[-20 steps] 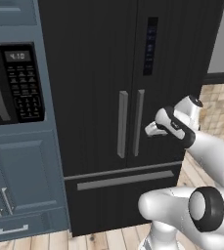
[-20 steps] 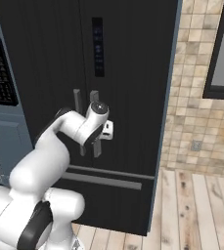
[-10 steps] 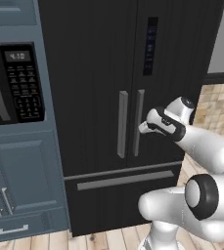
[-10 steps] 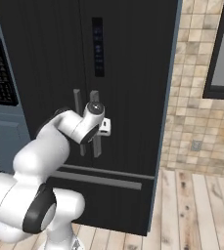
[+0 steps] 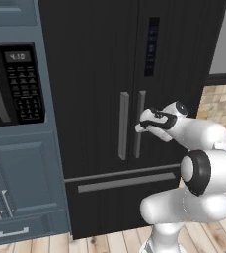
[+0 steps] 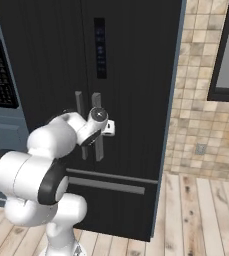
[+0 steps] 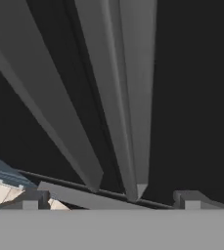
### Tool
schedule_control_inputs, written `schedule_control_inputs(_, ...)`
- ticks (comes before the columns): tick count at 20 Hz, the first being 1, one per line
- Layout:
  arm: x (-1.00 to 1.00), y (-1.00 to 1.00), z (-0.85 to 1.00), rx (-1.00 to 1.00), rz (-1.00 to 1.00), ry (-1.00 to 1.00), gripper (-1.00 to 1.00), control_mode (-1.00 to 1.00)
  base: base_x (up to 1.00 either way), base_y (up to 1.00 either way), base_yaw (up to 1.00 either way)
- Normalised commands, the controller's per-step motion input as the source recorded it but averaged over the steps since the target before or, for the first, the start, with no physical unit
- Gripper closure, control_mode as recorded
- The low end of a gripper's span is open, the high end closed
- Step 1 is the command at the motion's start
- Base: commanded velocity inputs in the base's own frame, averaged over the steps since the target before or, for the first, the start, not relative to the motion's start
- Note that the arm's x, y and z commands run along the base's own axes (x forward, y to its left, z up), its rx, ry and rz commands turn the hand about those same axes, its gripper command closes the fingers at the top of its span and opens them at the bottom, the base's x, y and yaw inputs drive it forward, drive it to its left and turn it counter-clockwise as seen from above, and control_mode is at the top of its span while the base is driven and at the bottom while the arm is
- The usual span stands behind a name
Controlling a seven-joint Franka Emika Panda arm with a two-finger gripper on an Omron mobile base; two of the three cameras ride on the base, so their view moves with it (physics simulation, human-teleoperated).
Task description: Retrieve the butter from the fridge and place it on a plate on the dining table. Then retrieve the butter knife by the fridge and place it near the plate.
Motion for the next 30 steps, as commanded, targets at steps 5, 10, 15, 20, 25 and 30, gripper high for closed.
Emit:
schedule_control_inputs(5, 0.55, 0.00, -0.24, 0.00, 0.00, -0.03, -1.00, -1.00, 0.00, 0.00, 0.00)
schedule_control_inputs(10, 0.51, 0.00, -0.23, 0.00, 0.00, -0.03, -1.00, -1.00, 0.00, 0.00, 0.00)
schedule_control_inputs(15, 0.46, 0.00, -0.22, 0.00, 0.00, -0.03, -1.00, -1.00, 0.00, 0.00, 0.00)
schedule_control_inputs(20, 0.46, 0.00, -0.28, 0.00, 0.00, -0.01, 1.00, -1.00, 0.00, 0.00, 0.00)
schedule_control_inputs(25, 0.31, -0.01, -0.09, 0.00, 0.00, 0.01, 1.00, -1.00, 0.00, 0.00, 0.00)
schedule_control_inputs(30, 0.00, -0.22, 0.00, 0.00, -0.02, 0.10, 1.00, -1.00, 0.00, 0.00, 0.00)
